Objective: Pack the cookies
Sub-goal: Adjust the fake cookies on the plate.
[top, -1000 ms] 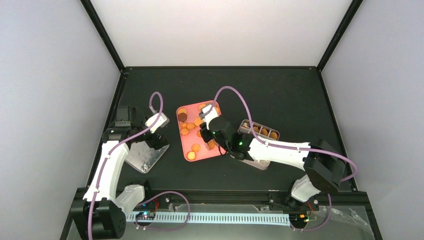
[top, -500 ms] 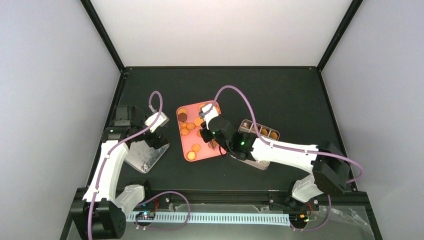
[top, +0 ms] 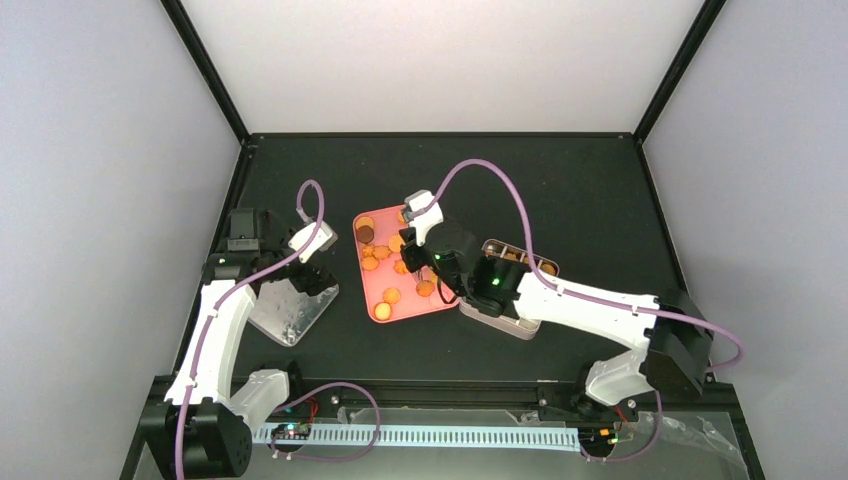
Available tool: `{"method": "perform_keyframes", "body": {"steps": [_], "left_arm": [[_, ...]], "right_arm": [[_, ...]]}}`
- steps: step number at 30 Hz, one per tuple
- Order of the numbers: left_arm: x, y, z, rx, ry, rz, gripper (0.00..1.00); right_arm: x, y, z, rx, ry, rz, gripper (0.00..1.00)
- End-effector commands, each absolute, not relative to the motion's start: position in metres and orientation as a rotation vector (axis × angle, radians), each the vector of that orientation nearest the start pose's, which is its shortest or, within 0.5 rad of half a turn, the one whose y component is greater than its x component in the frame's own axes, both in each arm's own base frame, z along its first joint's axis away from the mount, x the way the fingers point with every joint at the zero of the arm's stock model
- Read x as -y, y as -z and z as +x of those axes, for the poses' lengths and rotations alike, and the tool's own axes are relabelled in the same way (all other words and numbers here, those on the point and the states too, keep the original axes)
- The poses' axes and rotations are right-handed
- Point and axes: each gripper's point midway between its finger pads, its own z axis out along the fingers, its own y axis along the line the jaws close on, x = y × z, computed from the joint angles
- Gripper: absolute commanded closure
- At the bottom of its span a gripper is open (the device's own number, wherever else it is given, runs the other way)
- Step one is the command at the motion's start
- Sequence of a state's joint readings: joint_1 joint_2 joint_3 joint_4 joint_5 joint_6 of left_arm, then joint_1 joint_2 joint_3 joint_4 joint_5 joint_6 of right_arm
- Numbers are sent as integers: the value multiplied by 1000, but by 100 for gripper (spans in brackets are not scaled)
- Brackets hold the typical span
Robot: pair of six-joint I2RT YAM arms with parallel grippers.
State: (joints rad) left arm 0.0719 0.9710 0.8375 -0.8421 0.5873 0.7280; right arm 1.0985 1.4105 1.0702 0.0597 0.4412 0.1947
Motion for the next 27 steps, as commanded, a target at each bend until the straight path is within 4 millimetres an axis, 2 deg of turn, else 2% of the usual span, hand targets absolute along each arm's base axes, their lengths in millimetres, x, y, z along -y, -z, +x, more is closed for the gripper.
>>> {"method": "perform_keyframes", "body": {"steps": [1, 4, 14, 21, 27], "left_arm": [[78, -193, 251, -2135, 374, 959, 16], [77, -193, 250, -2133, 366, 961, 16], [75, -186, 246, -2158, 371, 958, 16], [61, -185, 245, -2178, 364, 920, 16], [55, -185, 243, -2183, 347, 910, 16]], "right_arm": [[-379, -277, 279, -1783, -467, -526, 80], [-387, -270, 284, -1794, -452, -533, 76], [-407, -260, 315, -1815, -464, -535, 75], [-426, -250, 341, -1834, -461, -547, 67], [-432, -235, 356, -1869, -469, -546, 65]]}}
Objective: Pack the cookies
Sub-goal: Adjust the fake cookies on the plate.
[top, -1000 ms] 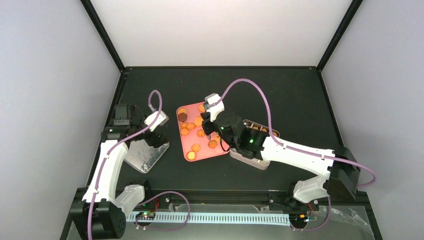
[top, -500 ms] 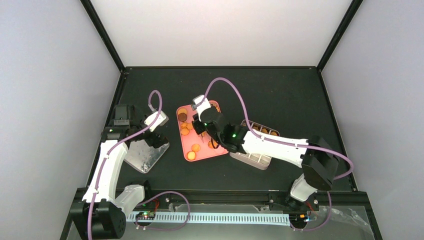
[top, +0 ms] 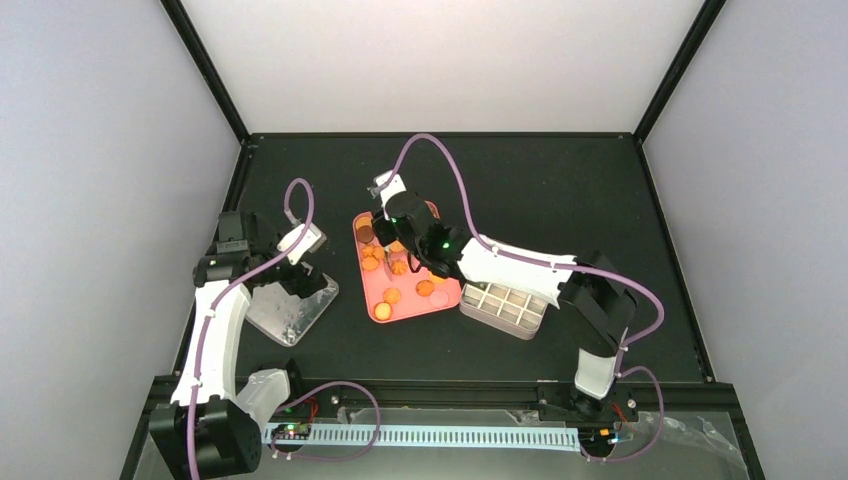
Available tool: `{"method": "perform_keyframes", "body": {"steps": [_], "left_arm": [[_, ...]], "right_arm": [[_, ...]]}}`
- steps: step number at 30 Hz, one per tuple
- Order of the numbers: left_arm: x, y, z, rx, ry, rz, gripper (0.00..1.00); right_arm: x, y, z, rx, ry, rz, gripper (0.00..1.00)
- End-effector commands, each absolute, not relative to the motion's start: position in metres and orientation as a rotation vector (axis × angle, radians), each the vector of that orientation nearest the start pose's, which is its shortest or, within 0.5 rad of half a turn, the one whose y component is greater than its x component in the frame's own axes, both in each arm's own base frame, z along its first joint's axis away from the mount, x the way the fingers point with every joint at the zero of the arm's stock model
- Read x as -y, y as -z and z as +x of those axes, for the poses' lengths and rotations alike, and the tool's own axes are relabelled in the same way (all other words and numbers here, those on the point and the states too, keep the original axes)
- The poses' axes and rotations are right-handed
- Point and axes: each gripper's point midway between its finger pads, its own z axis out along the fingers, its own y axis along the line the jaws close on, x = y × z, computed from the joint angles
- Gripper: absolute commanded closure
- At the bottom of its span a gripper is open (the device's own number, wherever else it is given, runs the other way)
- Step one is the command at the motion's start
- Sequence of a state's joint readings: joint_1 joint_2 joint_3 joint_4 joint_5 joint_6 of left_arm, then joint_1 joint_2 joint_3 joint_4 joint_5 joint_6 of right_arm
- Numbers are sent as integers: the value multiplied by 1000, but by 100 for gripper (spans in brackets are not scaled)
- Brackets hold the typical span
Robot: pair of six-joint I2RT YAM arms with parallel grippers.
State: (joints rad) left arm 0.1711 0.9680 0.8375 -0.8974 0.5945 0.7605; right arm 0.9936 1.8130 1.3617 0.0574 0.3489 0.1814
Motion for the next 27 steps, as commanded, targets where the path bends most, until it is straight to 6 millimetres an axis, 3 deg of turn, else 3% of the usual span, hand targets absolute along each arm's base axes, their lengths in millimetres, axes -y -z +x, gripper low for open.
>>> {"method": "perform_keyframes", "body": {"steps": [1, 9, 15, 27], "left_arm": [[55, -185, 243, -2182, 346, 909, 16], [54, -185, 244, -2183, 350, 901, 16], [56, -183, 244, -2179, 360, 902, 16], [56, -184, 244, -2174, 364, 904, 16]], "right_arm": [[-432, -232, 355, -1874, -473, -549, 66], [-424, -208, 349, -1916, -466, -553, 70], [-412, -207, 344, -1914, -454, -542, 89], [-401, -252, 341, -1825, -468, -503, 95]]}}
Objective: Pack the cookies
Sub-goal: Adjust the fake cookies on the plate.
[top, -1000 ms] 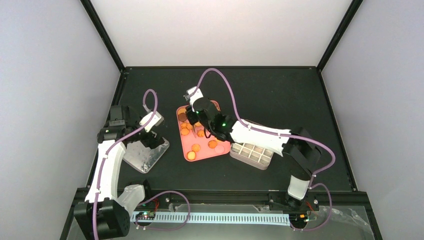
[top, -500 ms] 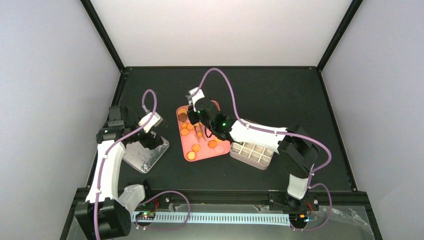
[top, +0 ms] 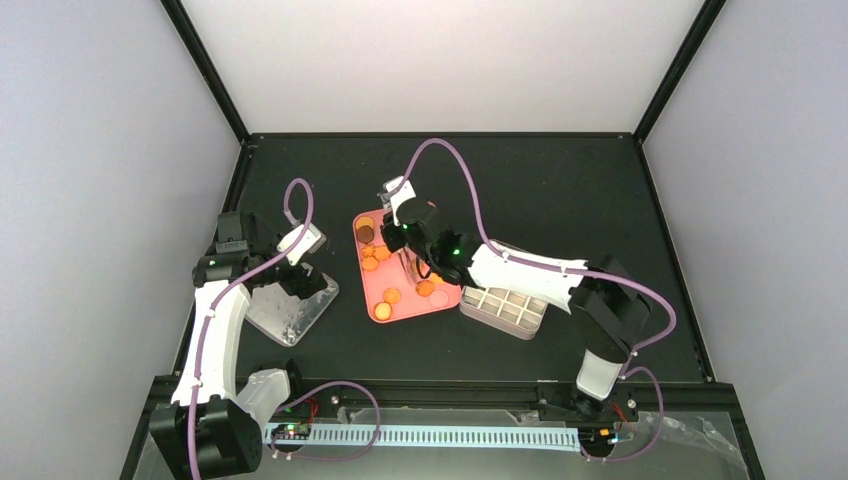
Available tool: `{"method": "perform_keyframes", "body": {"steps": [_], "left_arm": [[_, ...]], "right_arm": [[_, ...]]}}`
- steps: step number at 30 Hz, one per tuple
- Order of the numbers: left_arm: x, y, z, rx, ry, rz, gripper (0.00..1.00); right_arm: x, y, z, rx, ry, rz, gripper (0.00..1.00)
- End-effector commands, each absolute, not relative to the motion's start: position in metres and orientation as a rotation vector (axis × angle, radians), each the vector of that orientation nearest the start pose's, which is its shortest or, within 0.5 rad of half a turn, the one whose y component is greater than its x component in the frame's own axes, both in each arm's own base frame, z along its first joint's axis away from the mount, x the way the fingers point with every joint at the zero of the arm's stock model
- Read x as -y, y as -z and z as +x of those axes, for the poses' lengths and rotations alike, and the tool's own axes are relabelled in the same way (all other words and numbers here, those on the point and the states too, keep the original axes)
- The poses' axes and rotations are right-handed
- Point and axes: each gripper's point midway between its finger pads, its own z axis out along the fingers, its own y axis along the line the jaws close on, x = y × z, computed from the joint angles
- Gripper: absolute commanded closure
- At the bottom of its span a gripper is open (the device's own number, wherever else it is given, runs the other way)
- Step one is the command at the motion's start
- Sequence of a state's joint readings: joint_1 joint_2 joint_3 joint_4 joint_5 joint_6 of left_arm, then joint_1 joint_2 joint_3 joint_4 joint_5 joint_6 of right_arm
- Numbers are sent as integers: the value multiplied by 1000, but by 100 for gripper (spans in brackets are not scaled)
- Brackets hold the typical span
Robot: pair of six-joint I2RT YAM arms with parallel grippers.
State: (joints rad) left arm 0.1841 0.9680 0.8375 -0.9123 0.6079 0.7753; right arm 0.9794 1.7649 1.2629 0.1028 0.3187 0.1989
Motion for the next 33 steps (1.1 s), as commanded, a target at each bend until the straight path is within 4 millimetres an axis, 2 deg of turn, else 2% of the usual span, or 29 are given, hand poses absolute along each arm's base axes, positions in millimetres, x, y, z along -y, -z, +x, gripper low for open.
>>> {"method": "perform_keyframes", "body": {"steps": [1, 6, 9, 13, 16, 23, 33], "left_arm": [[56, -184, 243, -2175, 366, 905, 16], [56, -183, 244, -2174, 364, 905, 16], [57, -183, 244, -2173, 365, 907, 16], [57, -184, 245, -2169, 374, 904, 16], [58, -184, 245, -2168, 386, 901, 16], [59, -185, 244, -2163, 380, 906, 16], [60, -187, 246, -2153, 397, 904, 16]], "right_arm": [[-399, -257, 341, -1814, -472, -493, 95], [-382, -281, 332, -1745, -511, -432, 98], [-369, -282, 326, -1723, -522, -396, 98], [-357, -267, 320, -1739, -531, -370, 98], [-355, -246, 315, -1771, -547, -378, 96], [-349, -214, 305, -1829, -549, -390, 91], [-332, -201, 276, -1869, -502, -442, 81]]}}
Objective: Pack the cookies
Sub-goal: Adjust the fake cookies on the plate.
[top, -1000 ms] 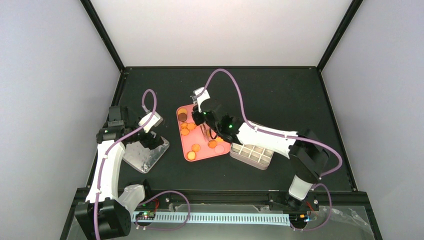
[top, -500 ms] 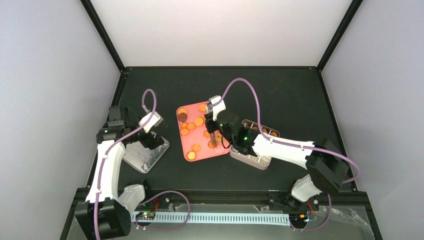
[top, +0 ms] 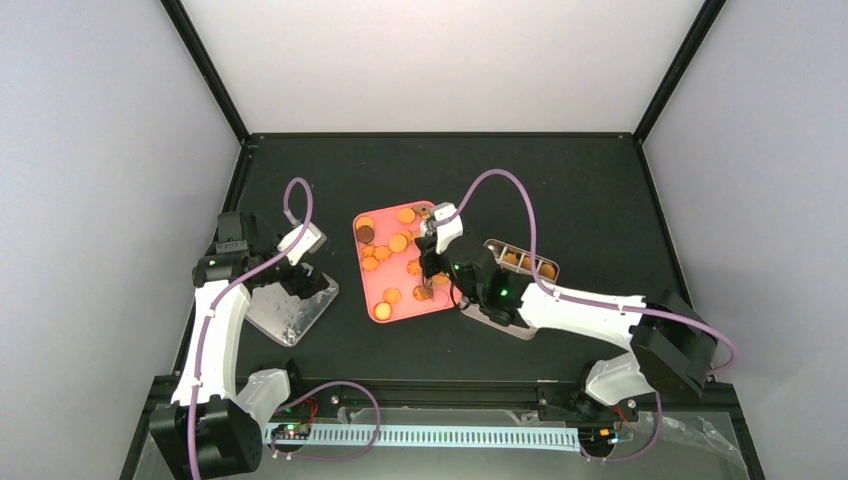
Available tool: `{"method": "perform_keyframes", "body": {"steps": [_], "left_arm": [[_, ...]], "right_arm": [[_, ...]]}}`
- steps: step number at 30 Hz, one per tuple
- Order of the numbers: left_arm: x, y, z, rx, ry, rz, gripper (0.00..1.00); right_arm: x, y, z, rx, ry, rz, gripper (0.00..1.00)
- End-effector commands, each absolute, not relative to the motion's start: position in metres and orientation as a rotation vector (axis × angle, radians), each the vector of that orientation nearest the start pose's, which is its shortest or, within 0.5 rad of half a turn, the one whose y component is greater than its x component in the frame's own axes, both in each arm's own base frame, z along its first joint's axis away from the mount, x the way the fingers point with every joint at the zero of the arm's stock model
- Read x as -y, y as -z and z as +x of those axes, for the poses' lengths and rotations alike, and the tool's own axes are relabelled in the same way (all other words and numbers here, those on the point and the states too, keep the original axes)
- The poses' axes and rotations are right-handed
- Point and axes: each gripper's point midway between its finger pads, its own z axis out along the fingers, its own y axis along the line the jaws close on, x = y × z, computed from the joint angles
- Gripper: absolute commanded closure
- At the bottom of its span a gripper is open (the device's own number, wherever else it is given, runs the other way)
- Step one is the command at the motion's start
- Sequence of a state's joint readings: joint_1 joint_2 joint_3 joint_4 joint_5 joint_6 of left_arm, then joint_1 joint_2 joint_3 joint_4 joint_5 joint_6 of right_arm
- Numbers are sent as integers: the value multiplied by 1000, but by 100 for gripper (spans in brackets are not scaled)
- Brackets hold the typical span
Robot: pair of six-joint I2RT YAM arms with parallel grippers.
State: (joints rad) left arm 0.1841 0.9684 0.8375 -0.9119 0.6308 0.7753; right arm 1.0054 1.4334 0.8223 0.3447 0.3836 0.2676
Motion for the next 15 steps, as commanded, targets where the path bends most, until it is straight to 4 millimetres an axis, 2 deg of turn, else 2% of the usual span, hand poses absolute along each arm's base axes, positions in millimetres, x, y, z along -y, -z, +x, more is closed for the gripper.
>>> {"method": "perform_keyframes", "body": {"steps": [1, 8, 15], "left_arm": [[60, -187, 246, -2153, 400, 904, 16], [62, -188, 246, -2147, 406, 904, 16], [65, -193, 246, -2120, 426, 901, 16]], "right_arm": [[-330, -199, 272, -1874, -498, -446, 80], [-308, -179, 250, -1934, -473, -436, 75], [-297, -170, 247, -1986, -422, -434, 65]]}}
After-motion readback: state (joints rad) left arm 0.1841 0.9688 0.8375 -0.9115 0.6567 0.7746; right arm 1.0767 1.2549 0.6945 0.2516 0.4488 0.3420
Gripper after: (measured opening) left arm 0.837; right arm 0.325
